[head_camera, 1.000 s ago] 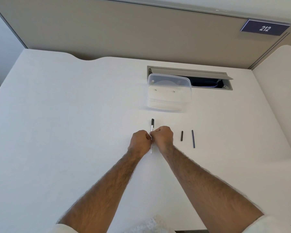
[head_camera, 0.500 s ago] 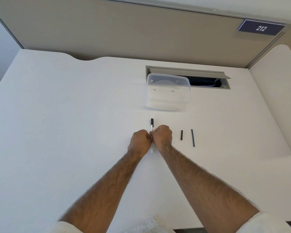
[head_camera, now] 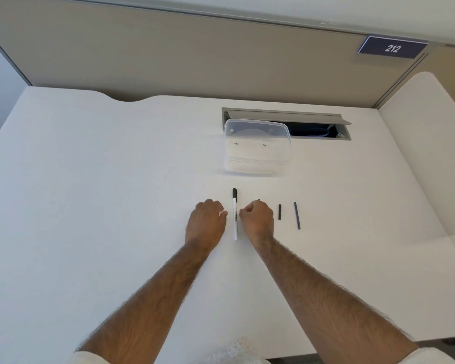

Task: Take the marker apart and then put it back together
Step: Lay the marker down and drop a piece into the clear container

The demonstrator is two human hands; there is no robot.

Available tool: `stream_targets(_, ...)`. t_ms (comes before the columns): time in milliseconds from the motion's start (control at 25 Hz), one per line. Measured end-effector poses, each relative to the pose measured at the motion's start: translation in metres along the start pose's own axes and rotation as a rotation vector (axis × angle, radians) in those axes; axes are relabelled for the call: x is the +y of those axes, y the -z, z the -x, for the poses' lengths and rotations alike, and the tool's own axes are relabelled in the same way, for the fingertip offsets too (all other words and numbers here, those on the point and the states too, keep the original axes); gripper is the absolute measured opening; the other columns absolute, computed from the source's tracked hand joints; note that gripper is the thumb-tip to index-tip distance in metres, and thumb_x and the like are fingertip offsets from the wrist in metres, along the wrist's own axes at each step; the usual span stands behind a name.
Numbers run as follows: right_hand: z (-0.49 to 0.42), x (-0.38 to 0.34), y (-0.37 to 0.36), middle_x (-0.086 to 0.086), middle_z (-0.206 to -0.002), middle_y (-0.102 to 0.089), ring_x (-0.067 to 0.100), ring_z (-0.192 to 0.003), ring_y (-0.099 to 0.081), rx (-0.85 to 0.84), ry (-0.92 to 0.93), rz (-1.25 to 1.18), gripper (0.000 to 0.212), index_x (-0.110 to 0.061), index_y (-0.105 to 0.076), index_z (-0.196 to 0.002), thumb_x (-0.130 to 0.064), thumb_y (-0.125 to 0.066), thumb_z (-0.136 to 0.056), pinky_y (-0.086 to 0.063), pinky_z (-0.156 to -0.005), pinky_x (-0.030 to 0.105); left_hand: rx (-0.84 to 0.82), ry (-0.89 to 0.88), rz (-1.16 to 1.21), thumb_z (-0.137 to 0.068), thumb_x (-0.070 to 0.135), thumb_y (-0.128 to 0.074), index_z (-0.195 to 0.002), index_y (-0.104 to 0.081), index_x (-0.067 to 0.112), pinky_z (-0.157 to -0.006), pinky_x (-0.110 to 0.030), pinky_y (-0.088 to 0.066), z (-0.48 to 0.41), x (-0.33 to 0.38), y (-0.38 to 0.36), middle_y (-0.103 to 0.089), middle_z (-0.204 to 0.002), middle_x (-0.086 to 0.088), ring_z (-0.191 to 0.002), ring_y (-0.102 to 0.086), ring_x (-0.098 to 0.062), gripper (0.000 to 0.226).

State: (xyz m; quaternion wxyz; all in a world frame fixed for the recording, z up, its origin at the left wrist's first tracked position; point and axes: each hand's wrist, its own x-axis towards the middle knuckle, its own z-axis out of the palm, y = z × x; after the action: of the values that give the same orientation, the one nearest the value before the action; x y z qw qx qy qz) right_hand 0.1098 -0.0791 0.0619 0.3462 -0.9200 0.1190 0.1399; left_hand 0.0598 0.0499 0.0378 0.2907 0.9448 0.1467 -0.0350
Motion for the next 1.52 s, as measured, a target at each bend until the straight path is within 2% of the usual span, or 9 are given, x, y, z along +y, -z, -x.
stream_targets(120, 0.001, 0.014, 0.016, 0.000, -0.080, -0.069, 0.022, -0.073, -0.064, 0.079, -0.008, 0.074, 0.013, -0.011, -0.064, -0.079, -0.012, -0.053, -0.085, -0.052, -0.063, 0.030, 0.015, -0.117, -0.189, -0.106, 0.041, -0.037, -0.153, -0.038, 0.014, -0.125, -0.044, -0.016, -0.008, -0.015, -0.004, -0.027, -0.166, -0.011, -0.154, -0.019, -0.032, 0.054)
stream_targets(240, -0.009, 0.023, 0.031, 0.005, -0.081, -0.073, 0.026, -0.076, -0.069, 0.122, -0.011, 0.132, 0.016, -0.007, -0.068, -0.081, -0.011, -0.053, -0.084, -0.058, -0.066, 0.034, -0.021, -0.118, -0.299, -0.106, 0.048, -0.020, -0.162, -0.004, 0.016, -0.127, -0.049, 0.003, -0.018, -0.029, -0.013, 0.008, -0.171, -0.008, -0.157, 0.009, -0.029, 0.066)
stream_targets(520, -0.029, 0.015, 0.033, 0.011, -0.086, -0.071, 0.033, -0.081, -0.069, 0.010, 0.022, 0.368, 0.007, -0.008, -0.058, -0.077, -0.008, -0.058, -0.084, -0.046, -0.061, 0.029, 0.034, -0.120, -0.342, -0.104, 0.047, -0.018, -0.162, -0.009, 0.017, -0.126, -0.051, 0.002, -0.020, -0.046, -0.027, -0.001, -0.171, -0.005, -0.158, 0.001, -0.028, 0.066)
stream_targets(600, -0.031, 0.013, 0.028, 0.009, -0.086, -0.068, 0.033, -0.079, -0.065, 0.033, 0.009, 0.382, 0.018, -0.012, -0.049, -0.071, -0.006, -0.057, -0.085, -0.044, -0.062, 0.029, 0.049, -0.122, -0.353, -0.103, 0.044, -0.019, -0.162, -0.012, 0.016, -0.126, -0.053, -0.002, -0.021, -0.046, -0.027, -0.004, -0.171, -0.006, -0.157, -0.003, -0.029, 0.065)
stream_targets(760, -0.035, 0.016, 0.022, 0.000, -0.065, -0.048, 0.027, -0.065, -0.053, 0.056, -0.010, 0.363, 0.030, -0.015, -0.039, -0.063, 0.001, -0.054, -0.083, -0.039, -0.054, 0.026, 0.051, -0.123, -0.352, -0.103, 0.040, -0.024, -0.162, -0.012, 0.016, -0.126, -0.053, -0.003, -0.021, -0.046, -0.028, -0.005, -0.171, -0.006, -0.157, -0.004, -0.029, 0.065)
stream_targets(1000, -0.031, 0.006, 0.027, -0.001, -0.063, -0.049, 0.026, -0.061, -0.050, 0.022, -0.034, 0.214, 0.023, -0.014, -0.040, -0.063, -0.003, -0.055, -0.076, -0.030, -0.047, 0.024, 0.063, -0.120, -0.357, -0.102, 0.040, -0.020, -0.162, -0.009, 0.017, -0.126, -0.052, -0.002, -0.022, -0.045, -0.026, -0.002, -0.171, -0.004, -0.158, -0.002, -0.028, 0.065)
stream_targets(1120, -0.040, -0.020, 0.046, 0.004, -0.068, -0.060, 0.028, -0.062, -0.055, 0.092, 0.160, 0.199, 0.011, -0.009, -0.052, -0.066, -0.009, -0.057, -0.076, -0.041, -0.050, 0.030, 0.076, -0.131, -0.351, -0.101, 0.042, -0.021, -0.162, -0.012, 0.016, -0.126, -0.052, -0.001, -0.022, -0.045, -0.026, -0.004, -0.171, -0.005, -0.157, -0.003, -0.028, 0.067)
stream_targets(1200, -0.065, -0.045, 0.066, 0.006, -0.081, -0.067, 0.029, -0.072, -0.062, 0.147, 0.353, 0.261, 0.008, -0.009, -0.063, -0.076, -0.013, -0.059, -0.081, -0.053, -0.063, 0.038, 0.074, -0.137, -0.352, -0.101, 0.043, -0.023, -0.162, -0.012, 0.016, -0.126, -0.052, -0.001, -0.022, -0.045, -0.026, -0.004, -0.171, -0.005, -0.157, -0.003, -0.028, 0.067)
stream_targets(1520, -0.183, -0.119, 0.074, 0.012, -0.108, -0.067, 0.036, -0.090, -0.067, 0.019, 0.748, 0.855, 0.018, -0.010, -0.064, -0.095, -0.011, -0.047, -0.088, -0.046, -0.066, 0.037, 0.052, -0.122, -0.368, -0.102, 0.045, -0.022, -0.163, -0.007, 0.018, -0.126, -0.052, -0.004, -0.021, -0.046, -0.027, 0.001, -0.172, -0.004, -0.158, 0.001, -0.027, 0.068)
